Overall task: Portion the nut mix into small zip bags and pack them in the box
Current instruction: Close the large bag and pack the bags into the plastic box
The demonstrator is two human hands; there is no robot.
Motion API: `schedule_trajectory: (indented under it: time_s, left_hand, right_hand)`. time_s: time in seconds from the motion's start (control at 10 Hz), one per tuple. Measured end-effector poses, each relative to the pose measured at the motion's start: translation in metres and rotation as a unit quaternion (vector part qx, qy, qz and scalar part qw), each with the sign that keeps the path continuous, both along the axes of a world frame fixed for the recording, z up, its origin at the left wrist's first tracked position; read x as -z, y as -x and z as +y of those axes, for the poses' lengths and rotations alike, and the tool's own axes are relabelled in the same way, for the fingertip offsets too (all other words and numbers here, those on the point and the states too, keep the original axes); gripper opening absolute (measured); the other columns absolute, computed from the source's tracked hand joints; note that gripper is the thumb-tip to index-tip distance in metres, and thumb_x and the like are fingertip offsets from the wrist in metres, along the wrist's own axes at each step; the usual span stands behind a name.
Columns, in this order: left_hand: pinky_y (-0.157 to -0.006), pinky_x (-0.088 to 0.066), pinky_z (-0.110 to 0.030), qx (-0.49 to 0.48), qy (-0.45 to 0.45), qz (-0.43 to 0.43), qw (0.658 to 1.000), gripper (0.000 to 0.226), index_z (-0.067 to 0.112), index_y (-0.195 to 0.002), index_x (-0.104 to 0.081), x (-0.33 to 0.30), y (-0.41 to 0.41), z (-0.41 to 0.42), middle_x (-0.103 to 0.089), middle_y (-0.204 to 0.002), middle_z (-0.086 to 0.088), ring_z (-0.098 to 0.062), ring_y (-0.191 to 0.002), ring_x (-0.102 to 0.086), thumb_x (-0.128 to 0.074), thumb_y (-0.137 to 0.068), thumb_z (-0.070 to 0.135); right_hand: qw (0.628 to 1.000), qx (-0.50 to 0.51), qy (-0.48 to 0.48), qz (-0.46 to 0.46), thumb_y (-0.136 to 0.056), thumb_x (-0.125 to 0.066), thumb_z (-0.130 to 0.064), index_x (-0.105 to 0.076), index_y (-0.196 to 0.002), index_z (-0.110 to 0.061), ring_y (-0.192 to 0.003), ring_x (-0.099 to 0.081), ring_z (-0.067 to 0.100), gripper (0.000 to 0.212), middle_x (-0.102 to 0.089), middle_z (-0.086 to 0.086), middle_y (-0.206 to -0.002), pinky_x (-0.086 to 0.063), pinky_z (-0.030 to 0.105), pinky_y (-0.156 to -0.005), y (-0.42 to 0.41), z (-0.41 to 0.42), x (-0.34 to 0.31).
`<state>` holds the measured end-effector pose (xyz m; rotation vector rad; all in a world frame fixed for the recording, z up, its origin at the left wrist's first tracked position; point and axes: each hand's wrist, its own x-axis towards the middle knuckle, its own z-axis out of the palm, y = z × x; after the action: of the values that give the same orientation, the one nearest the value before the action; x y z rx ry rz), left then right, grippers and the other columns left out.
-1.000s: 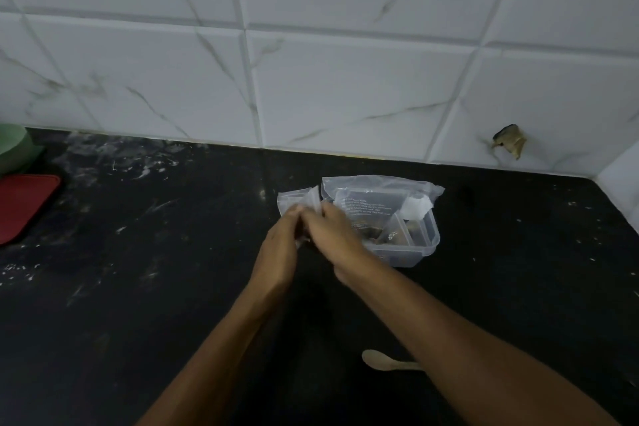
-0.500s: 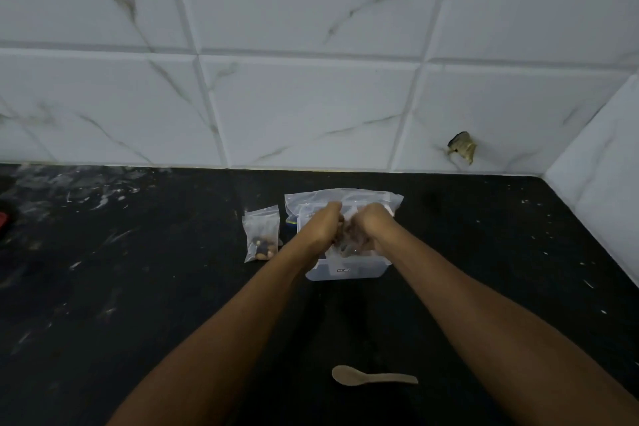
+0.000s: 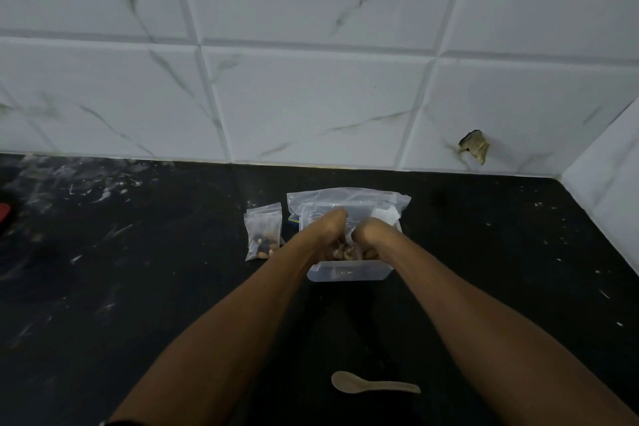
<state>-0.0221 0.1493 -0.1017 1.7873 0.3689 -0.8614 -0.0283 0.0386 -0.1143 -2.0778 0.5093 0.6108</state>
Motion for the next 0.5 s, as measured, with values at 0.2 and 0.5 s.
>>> schedule_trajectory:
  time_s: [0.2,0.5]
  left_hand:
    - [-0.084,-0.046,-0.039,0.018,0.014,-0.051,0.998,0.046,-0.003,-0.124,-0.051,-0.016,0.015,0.004,-0.056,-0.099,-0.013,-0.025,-0.098,-0.059,-0.029,-0.104,0.032]
    - [-0.093,-0.053,-0.045,-0.133,0.014,-0.246,0.96,0.04,0.017,-0.102,-0.066,-0.021,0.041,0.096,-0.067,-0.109,-0.008,-0.022,-0.102,-0.062,-0.028,-0.103,0.031]
  right_hand:
    - [0.988,-0.043,0.144,0.032,-0.097,-0.052,-0.026,-0.054,-0.088,-0.007,-0.077,-0.056,0.019,0.021,-0.053,0.008,-0.079,-0.046,0.031,-0.076,0.007,0.011,-0.026]
    - [0.958,0.062,-0.114,-0.254,-0.1,-0.044,-0.024,-0.059,-0.1,-0.024,-0.084,-0.06,0.011,0.015,-0.061,-0.001,-0.093,-0.055,0.035,-0.081,0.051,0.08,-0.047]
